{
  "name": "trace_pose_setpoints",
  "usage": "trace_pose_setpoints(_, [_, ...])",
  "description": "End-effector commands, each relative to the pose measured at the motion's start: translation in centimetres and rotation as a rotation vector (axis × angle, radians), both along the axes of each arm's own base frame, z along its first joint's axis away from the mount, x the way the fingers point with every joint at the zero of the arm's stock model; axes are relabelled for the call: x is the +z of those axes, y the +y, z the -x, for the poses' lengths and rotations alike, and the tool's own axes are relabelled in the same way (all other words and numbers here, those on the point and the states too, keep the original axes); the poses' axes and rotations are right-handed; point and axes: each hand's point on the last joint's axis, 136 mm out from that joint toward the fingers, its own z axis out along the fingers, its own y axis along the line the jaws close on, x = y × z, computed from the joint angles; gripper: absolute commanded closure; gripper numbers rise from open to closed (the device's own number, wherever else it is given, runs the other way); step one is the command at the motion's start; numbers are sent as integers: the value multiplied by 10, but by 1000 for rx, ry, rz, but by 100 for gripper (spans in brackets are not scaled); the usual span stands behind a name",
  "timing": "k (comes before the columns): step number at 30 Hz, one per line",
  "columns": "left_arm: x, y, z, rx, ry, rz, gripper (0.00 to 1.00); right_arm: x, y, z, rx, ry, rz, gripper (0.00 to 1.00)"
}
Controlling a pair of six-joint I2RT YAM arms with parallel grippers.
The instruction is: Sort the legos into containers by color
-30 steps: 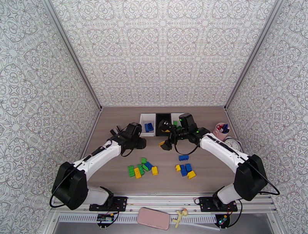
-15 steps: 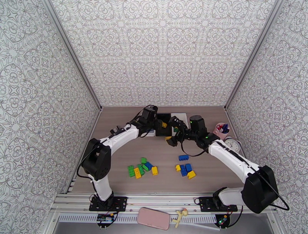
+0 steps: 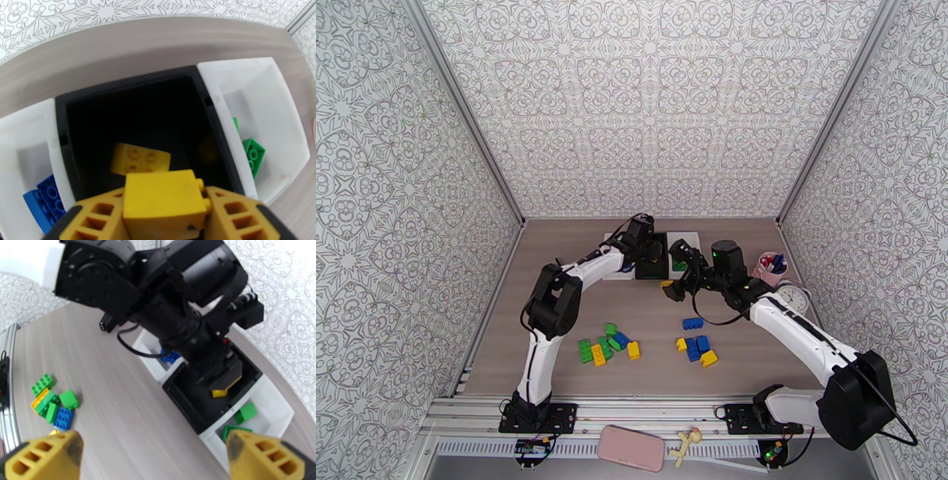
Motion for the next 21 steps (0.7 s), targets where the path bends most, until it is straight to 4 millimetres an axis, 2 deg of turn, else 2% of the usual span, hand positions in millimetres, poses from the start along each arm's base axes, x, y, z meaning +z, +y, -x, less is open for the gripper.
trace_pose_setpoints(1, [34, -6, -5, -20, -70, 11, 37, -1, -8, 2, -32, 13, 15, 0])
trace_pose_setpoints(6, [64, -1, 6, -28, -125, 19, 17, -2, -2, 9, 25, 39, 19, 1])
trace_pose_setpoints(9, [81, 9, 16, -16, -146, 26, 10, -4, 6, 12, 46, 48, 34, 0])
trace_pose_setpoints(13, [99, 27, 32, 9, -177, 41, 3, -15, 20, 23, 110, 52, 87, 0])
trace_pose_setpoints(17, [109, 48, 46, 42, -180, 60, 0, -33, 41, 46, 222, 82, 159, 1])
trace_pose_setpoints(21, [111, 73, 58, 74, -165, 102, 0, -55, 62, 87, 417, 66, 234, 0])
